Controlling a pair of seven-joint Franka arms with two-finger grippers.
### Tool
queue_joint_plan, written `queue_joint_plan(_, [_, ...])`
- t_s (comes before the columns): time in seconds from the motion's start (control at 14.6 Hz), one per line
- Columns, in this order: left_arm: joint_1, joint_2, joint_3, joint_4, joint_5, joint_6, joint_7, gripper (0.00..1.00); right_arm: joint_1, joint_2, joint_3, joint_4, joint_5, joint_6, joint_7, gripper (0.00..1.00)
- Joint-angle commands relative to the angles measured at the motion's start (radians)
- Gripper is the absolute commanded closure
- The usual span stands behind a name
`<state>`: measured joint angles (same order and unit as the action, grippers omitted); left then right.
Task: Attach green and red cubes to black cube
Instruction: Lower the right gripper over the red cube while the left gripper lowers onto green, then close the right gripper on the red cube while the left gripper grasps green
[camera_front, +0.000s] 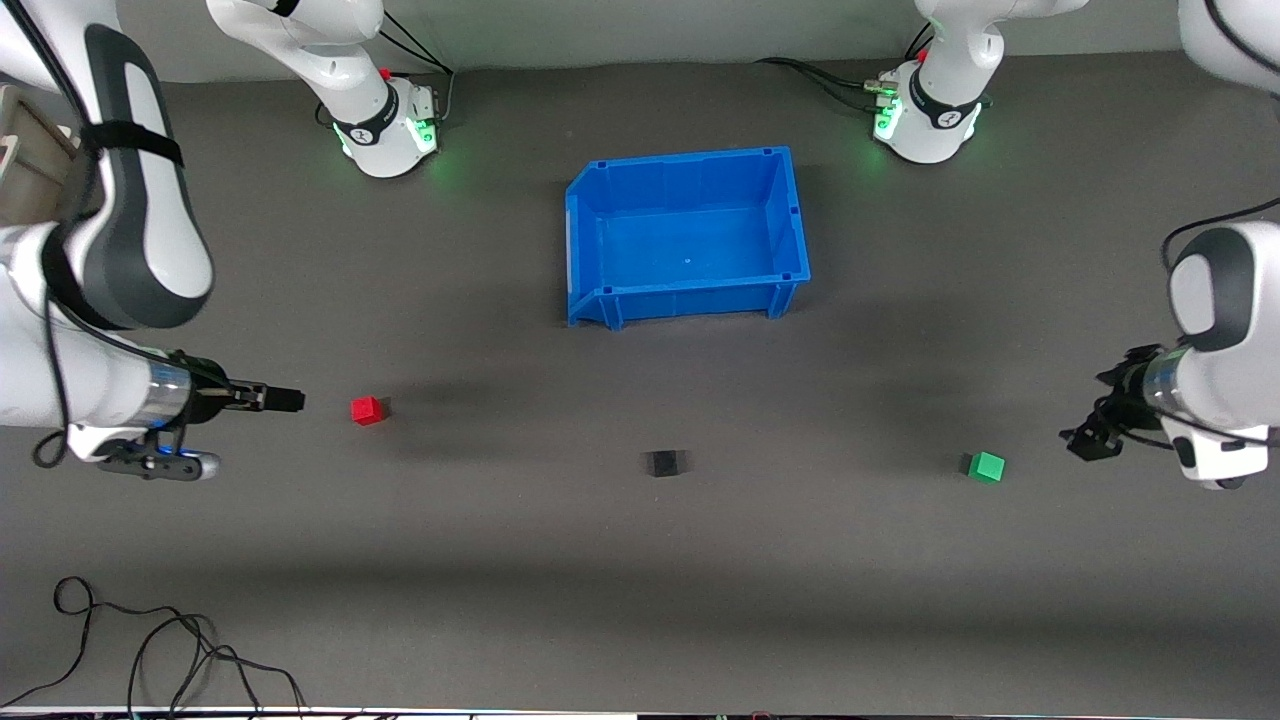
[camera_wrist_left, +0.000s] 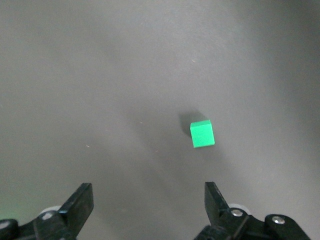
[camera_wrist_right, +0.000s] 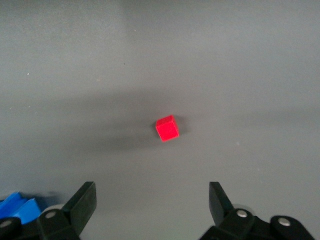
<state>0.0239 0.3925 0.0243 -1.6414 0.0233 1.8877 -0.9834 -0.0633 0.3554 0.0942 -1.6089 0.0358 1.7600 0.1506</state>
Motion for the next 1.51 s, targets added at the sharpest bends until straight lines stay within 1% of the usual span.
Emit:
queue_joint_plan(0.0, [-0.002,0.084,0.003,0.009,-0.017,0.094,-0.234,0.01,0.003,-0.015,-0.002,-0.138,-0.005,0.174,-0.063,0.00])
queue_joint_plan(0.07, [-0.002,0.118,0.002,0.009,-0.022,0.134,-0.282,0.01,0.002,-0.009,-0.004,-0.178,-0.007,0.238,-0.078,0.00])
queue_joint_plan(0.21, [-0.004,0.170,0.000,0.012,-0.034,0.186,-0.299,0.00,0.003,0.002,-0.002,-0.238,-0.007,0.329,-0.082,0.00])
queue_joint_plan(0.27, [-0.007,0.193,0.000,0.012,-0.060,0.220,-0.304,0.01,0.005,0.005,-0.002,-0.265,-0.008,0.367,-0.082,0.00])
queue_joint_plan(0.48, [-0.006,0.253,0.000,0.041,-0.106,0.240,-0.307,0.11,0.022,0.026,-0.002,-0.328,-0.010,0.476,-0.083,0.00])
queue_joint_plan(0.55, [-0.007,0.264,0.000,0.040,-0.112,0.257,-0.304,0.12,0.022,0.042,-0.002,-0.339,-0.028,0.505,-0.083,0.00])
queue_joint_plan(0.68, [-0.027,0.308,0.000,0.035,-0.098,0.293,-0.291,0.11,0.022,0.063,-0.002,-0.371,-0.074,0.568,-0.085,0.00])
queue_joint_plan(0.82, [-0.035,0.331,0.000,0.035,-0.094,0.338,-0.287,0.09,0.023,0.082,-0.002,-0.420,-0.077,0.654,-0.143,0.00])
queue_joint_plan(0.96, [-0.033,0.333,0.000,0.037,-0.085,0.341,-0.276,0.09,0.023,0.097,-0.002,-0.468,-0.077,0.740,-0.157,0.00])
queue_joint_plan(1.03, [-0.033,0.336,0.000,0.037,-0.063,0.341,-0.265,0.09,0.023,0.102,-0.002,-0.482,-0.077,0.766,-0.155,0.00])
queue_joint_plan(1.16, [-0.035,0.351,0.000,0.035,-0.011,0.340,-0.241,0.09,0.023,0.106,-0.002,-0.485,-0.077,0.776,-0.157,0.00])
queue_joint_plan(1.37, [-0.029,0.355,0.000,0.035,0.007,0.341,-0.218,0.08,0.023,0.117,-0.001,-0.485,-0.077,0.776,-0.155,0.00])
queue_joint_plan(1.44, [-0.032,0.356,0.000,0.035,0.007,0.341,-0.216,0.11,0.023,0.123,-0.001,-0.486,-0.077,0.776,-0.155,0.00])
